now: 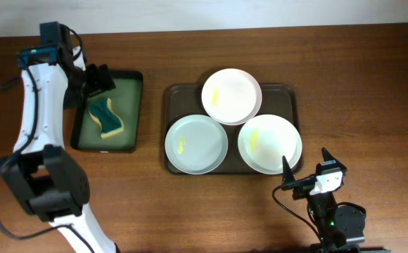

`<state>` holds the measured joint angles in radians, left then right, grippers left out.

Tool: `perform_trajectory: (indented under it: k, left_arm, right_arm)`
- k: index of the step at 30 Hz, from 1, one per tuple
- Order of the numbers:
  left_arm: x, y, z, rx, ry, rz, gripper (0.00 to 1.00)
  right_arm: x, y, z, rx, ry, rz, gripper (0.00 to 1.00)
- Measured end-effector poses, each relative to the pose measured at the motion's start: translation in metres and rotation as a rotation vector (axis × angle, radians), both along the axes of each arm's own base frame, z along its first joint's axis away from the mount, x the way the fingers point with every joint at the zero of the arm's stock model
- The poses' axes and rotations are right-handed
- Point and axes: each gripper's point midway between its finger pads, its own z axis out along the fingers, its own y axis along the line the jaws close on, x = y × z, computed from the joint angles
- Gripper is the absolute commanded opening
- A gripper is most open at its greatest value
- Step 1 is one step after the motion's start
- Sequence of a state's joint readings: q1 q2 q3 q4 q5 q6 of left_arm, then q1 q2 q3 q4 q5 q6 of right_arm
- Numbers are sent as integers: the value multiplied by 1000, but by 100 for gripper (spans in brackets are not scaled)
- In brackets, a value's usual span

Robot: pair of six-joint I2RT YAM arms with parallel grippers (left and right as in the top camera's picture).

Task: Clean dirty plates on tray and stack at the side
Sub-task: 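Move the left gripper over the green sponge in the black tray, then lower the left gripper and grasp the green-and-yellow sponge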

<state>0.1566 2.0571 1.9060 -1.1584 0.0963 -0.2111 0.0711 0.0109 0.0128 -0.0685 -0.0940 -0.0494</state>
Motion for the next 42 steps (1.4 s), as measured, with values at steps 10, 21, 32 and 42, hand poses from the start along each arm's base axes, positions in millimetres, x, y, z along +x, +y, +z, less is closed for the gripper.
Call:
perform_trajectory:
  k: [10,21,32,42]
  left_arm:
    - [10,3,-78,-30,129,91,72]
    - [3,3,-109,-27,209,106,72]
    - [-15,3,-127,-17,307,108,77]
    - [-13,9,-127,25,300,113,51]
  right_arm:
    - [0,0,0,0,0,0,98]
    - [0,0,0,0,0,0,98]
    - [0,0,0,0,0,0,98]
    - [0,0,0,0,0,0,98]
